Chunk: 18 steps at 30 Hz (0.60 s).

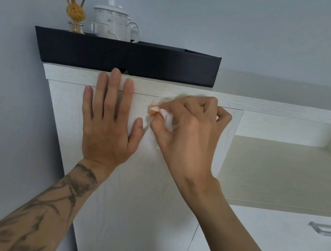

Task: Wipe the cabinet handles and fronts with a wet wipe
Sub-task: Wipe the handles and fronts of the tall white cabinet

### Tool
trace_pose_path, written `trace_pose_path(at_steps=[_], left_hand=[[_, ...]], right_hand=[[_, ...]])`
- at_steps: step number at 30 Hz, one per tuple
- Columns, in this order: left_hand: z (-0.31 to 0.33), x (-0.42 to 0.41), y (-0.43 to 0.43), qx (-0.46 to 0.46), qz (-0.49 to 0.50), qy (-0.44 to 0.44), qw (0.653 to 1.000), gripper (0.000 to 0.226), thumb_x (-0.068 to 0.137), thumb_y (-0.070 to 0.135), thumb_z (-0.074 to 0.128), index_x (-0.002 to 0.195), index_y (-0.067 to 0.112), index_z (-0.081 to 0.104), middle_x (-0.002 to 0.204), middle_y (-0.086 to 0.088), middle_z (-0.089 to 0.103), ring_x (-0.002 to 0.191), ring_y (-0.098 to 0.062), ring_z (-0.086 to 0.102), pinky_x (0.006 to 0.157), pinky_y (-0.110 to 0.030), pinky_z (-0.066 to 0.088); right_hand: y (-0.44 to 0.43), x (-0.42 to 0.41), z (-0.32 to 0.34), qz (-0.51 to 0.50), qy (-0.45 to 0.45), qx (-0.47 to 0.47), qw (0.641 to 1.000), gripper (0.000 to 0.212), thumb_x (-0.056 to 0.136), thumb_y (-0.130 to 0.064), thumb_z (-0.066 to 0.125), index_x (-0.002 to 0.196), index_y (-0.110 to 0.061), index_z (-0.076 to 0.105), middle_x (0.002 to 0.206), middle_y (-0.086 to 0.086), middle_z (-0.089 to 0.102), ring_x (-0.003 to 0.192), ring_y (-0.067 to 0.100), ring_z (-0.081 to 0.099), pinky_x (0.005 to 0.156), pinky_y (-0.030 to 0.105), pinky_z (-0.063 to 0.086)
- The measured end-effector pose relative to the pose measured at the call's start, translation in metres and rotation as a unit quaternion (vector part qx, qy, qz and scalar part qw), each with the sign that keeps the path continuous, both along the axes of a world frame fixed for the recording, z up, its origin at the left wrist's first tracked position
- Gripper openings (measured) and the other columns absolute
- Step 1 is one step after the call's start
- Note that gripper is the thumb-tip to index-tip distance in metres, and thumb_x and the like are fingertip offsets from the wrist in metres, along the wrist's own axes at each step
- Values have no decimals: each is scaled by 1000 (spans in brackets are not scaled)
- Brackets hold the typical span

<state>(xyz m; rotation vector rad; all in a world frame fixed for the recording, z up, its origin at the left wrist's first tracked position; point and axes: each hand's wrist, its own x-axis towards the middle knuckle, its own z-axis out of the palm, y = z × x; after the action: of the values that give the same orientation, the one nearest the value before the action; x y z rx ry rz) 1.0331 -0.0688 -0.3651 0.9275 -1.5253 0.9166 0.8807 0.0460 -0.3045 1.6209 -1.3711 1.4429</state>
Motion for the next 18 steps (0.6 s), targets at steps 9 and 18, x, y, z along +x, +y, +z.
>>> trace_pose_path(at_steps=[9, 18], left_hand=[[-1, 0, -2, -6, 0, -6, 1000, 75, 110, 44, 39, 172, 13, 10, 176, -18, 16, 166, -31, 3, 134, -55, 8], [1, 0, 2, 3, -11, -2, 1000, 73, 109, 42, 37, 171, 10, 14, 174, -20, 18, 166, -30, 1, 134, -55, 6]], right_hand=[[0, -3, 1, 28, -11, 10, 999, 9, 93, -36, 80, 97, -28, 82, 97, -11, 74, 104, 16, 52, 92, 30, 21], [10, -43, -8, 82, -12, -8, 997, 5, 96, -34, 79, 99, -32, 82, 108, -18, 73, 114, 15, 48, 94, 33, 26]])
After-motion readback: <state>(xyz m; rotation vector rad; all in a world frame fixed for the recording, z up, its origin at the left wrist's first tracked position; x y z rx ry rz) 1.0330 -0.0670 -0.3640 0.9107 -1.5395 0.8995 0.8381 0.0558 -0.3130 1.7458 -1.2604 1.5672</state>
